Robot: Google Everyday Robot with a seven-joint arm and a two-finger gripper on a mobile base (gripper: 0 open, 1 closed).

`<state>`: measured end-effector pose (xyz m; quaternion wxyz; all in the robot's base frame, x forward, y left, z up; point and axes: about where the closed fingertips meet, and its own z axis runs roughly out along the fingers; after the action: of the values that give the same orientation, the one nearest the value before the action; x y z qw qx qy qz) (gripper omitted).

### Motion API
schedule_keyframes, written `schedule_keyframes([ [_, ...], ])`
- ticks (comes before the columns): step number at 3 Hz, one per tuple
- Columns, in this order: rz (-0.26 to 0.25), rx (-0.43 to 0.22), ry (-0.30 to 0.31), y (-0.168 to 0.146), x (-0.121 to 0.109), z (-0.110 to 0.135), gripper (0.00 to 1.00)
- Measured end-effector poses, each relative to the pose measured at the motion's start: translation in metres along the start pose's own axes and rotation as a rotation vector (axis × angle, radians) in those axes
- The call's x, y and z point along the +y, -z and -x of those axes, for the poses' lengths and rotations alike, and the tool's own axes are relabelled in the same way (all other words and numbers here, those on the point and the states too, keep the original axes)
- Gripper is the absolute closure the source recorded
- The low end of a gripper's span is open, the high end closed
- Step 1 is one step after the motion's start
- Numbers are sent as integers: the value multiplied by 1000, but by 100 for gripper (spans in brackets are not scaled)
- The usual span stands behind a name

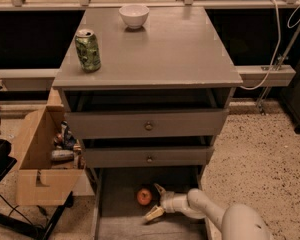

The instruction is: Place apple into bottom drawer

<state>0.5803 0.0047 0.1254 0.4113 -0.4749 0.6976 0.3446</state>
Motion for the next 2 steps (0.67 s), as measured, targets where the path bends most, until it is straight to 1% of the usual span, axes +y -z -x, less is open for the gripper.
schedule_keyframes([
  [1, 19, -12, 11, 33, 4, 0, 0],
  [2, 82, 30, 1, 89, 17, -7, 0],
])
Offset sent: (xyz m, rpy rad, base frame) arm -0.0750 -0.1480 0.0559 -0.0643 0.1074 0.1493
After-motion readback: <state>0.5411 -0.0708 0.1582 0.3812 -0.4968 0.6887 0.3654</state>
